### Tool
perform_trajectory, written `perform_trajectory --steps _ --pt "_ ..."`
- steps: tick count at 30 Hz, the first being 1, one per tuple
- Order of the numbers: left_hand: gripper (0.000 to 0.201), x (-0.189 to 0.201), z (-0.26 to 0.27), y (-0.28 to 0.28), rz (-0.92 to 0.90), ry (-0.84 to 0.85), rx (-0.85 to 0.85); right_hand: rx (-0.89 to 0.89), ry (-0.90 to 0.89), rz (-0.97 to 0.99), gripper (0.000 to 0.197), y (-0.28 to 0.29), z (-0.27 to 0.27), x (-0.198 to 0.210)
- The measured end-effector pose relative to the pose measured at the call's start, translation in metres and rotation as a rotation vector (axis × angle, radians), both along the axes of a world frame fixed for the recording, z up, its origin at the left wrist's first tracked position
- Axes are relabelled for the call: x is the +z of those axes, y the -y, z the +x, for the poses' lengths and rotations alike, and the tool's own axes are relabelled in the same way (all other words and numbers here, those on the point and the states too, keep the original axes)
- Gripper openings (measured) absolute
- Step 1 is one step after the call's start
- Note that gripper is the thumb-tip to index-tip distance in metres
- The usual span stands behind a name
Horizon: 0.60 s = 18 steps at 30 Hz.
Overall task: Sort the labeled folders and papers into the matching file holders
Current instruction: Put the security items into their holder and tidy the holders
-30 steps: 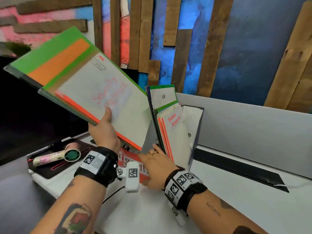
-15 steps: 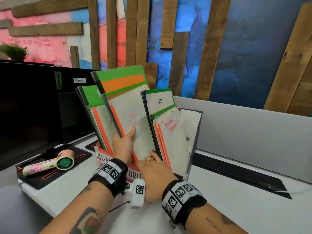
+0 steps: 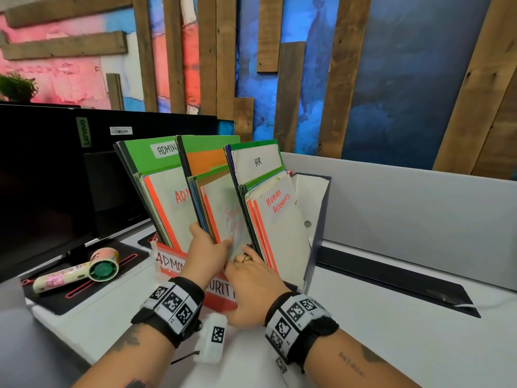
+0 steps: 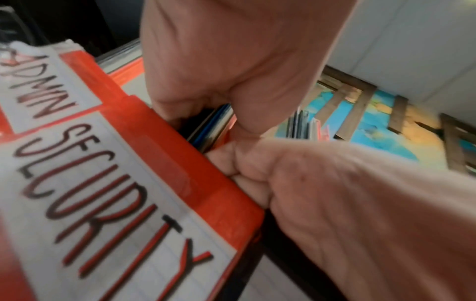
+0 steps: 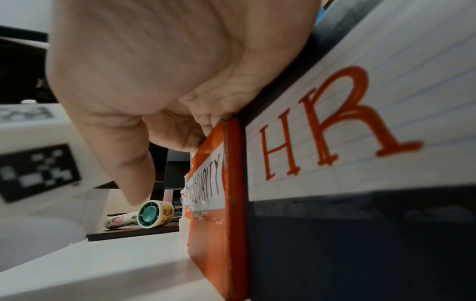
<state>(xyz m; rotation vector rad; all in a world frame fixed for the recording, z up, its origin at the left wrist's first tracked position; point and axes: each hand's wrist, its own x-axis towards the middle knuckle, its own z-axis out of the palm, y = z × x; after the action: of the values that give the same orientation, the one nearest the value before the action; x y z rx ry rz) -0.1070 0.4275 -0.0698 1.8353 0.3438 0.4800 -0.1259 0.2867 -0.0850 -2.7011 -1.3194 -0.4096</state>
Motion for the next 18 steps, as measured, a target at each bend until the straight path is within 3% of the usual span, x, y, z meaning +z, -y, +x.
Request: perform_trajectory --steps 2,4,6,10,12,13,15,16,18 --pt "0.060 0.003 -0.010 0.004 0.091 -0.002 -0.002 0.017 0.005 0.001 0.070 0.001 0.000 0.001" --pt "0.093 0.010 -0.018 0.009 0.203 0.061 0.064 0.047 -0.033 0.027 0.070 0.001 0.001 -0.002" --pt "0.110 0.023 -0.027 0.014 0.369 0.164 0.137 0.048 -0.080 0.071 0.065 0.001 0.003 -0.004" --pt "0.094 0.052 -0.046 0.022 0.531 0.343 0.186 0.068 -0.368 0.266 0.063 0.009 -0.001 0.010" --pt "0.093 0.060 -0.052 0.027 0.619 0.415 0.177 0.041 -0.570 0.437 0.046 0.022 -0.005 0.023" --pt "0.099 0.061 -0.052 0.029 0.632 0.399 0.133 0.022 -0.585 0.522 0.034 0.030 -0.006 0.027" --pt "0.110 0.067 -0.052 0.036 0.531 0.214 -0.041 -0.077 -0.417 0.625 0.013 0.047 -0.007 0.032" --pt "0.103 0.068 -0.050 0.040 0.458 0.094 -0.140 -0.130 -0.306 0.624 0.014 0.056 -0.005 0.033" --pt "0.052 0.067 -0.045 0.047 0.383 -0.059 -0.304 -0.208 -0.109 0.499 0.027 0.071 0.000 0.034"
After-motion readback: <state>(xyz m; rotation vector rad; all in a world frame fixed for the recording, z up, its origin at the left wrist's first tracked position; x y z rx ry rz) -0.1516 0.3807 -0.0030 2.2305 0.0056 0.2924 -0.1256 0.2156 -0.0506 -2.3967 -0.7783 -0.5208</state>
